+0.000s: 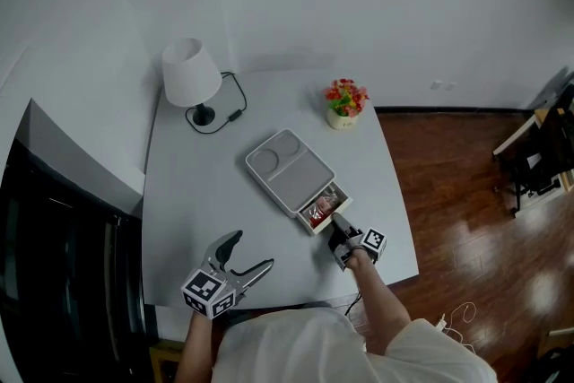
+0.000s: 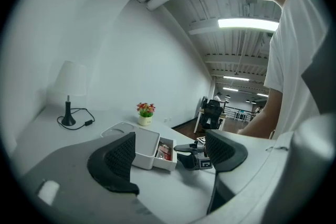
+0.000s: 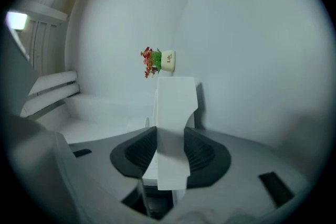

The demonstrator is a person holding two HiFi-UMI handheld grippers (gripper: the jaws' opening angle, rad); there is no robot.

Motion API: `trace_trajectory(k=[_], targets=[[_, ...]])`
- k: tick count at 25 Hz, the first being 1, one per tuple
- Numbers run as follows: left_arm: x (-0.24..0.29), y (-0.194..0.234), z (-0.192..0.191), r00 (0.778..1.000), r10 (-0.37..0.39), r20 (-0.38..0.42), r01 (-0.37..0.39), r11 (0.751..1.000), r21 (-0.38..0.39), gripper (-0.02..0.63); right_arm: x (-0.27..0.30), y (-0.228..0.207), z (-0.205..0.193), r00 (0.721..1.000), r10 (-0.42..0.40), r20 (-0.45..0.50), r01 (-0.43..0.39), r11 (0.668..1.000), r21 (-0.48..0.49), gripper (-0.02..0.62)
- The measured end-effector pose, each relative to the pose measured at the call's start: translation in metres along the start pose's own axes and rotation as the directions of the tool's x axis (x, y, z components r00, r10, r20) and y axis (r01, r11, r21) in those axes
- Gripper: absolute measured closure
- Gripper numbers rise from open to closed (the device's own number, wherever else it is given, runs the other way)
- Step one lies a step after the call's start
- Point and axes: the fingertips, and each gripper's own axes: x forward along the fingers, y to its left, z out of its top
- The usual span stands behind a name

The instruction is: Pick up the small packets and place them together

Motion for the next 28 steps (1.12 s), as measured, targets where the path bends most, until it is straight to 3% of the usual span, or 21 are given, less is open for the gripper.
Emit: trace_trajectory(k=[9, 13, 19, 24, 28], targets=[[0.032, -0.033, -0.006, 0.987, -0.155, -0.032, 0.155, 0.988, 0.015, 0.207, -0.134, -0.016, 0.016, 0.988, -0.059, 0.141, 0.060, 0.998, -0.007, 0.433], [0.039, -0.038, -0.009, 0.982, -0.185, -0.042, 0.185, 0.983, 0.016, 0.207, -0.140, -0.015, 0.020, 0.983, -0.101, 0.155, 0.108, 0.994, -0.034, 0.433], [0.039, -0.036, -0.007, 0.980, -0.195, -0.032, 0.196, 0.981, 0.017, 0.207, -0.140, -0.017, 0.016, 0.980, -0.130, 0.150, 0.130, 0.991, 0.015, 0.436], [0.038, -0.027, -0.004, 0.983, -0.183, -0.011, 0.183, 0.983, 0.002, 0.207, -0.151, -0.016, 0.024, 0.978, -0.078, 0.194, 0.065, 0.995, 0.073, 0.420], [0.036, -0.020, 0.000, 0.983, -0.184, 0.002, 0.184, 0.983, -0.002, 0.207, -0.176, 0.018, 0.048, 0.956, -0.003, 0.295, 0.017, 0.999, -0.046, 0.419]])
